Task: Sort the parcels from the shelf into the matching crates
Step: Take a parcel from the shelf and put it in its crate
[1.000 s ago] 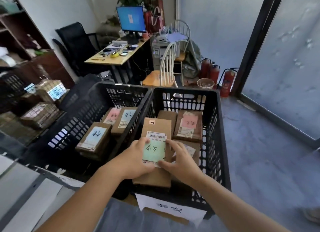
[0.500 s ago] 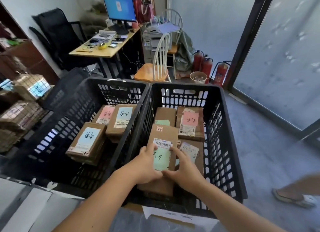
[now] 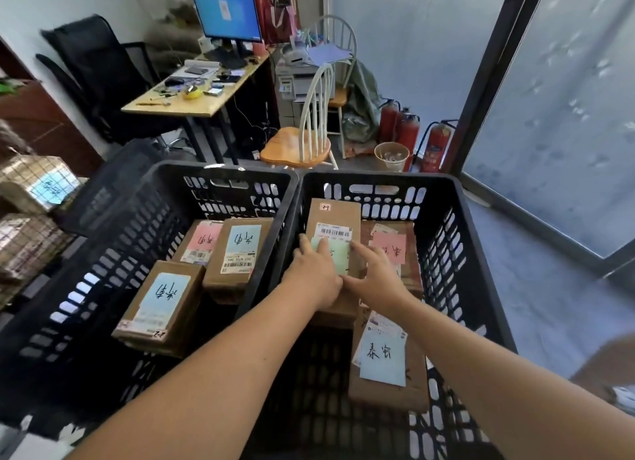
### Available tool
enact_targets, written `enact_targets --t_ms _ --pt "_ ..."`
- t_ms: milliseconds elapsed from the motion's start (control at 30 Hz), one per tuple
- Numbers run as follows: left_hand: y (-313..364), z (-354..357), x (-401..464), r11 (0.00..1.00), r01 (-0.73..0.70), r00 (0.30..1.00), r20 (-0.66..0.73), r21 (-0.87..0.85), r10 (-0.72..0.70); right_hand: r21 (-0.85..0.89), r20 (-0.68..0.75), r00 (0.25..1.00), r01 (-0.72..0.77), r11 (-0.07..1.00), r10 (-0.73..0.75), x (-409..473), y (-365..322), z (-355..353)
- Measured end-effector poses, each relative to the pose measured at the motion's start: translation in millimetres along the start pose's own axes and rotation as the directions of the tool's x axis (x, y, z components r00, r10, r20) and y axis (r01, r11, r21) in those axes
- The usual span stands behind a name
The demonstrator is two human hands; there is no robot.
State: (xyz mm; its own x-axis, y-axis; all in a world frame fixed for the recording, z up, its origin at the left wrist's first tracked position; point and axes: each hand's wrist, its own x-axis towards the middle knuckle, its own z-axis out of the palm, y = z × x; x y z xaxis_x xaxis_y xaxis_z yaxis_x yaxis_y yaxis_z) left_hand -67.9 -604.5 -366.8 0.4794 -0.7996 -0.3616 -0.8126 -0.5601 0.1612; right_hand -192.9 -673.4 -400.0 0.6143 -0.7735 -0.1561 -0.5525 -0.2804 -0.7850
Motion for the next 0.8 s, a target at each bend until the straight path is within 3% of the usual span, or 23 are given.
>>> enact_targets --t_ms 133,233,333,533,667,800 --pt "15 21 12 0.972 0.061 0.994 -0.098 0.228 -0.04 -0.023 0.013 0.999 -0.032 0.999 0.032 24 10 9" --pt "16 32 21 0.901 0.03 0.981 -0.184 0.433 0.056 -0.039 0.004 1.0 -0.031 0.999 0.031 31 17 16" --pt "9 30 31 0.864 0.006 0.97 -0.212 0.503 0.117 -0.056 -0.004 0.999 -0.034 0.998 0.034 37 17 18" --pt "-1 13 24 0.936 -0.09 0.965 -0.202 0.339 0.166 -0.005 -0.012 0.999 -0.041 0.999 0.041 32 7 9" --pt "-9 -19 -4 0.968 -0.231 0.897 -0.364 0.1 0.251 -0.072 -0.107 0.988 0.102 0.992 -0.11 6 -15 -22" --pt "-27 -64 -48 0.958 -0.277 0.822 -0.497 0.076 0.277 -0.193 -0.116 0.965 0.209 0.959 -0.233 -33 -55 -58"
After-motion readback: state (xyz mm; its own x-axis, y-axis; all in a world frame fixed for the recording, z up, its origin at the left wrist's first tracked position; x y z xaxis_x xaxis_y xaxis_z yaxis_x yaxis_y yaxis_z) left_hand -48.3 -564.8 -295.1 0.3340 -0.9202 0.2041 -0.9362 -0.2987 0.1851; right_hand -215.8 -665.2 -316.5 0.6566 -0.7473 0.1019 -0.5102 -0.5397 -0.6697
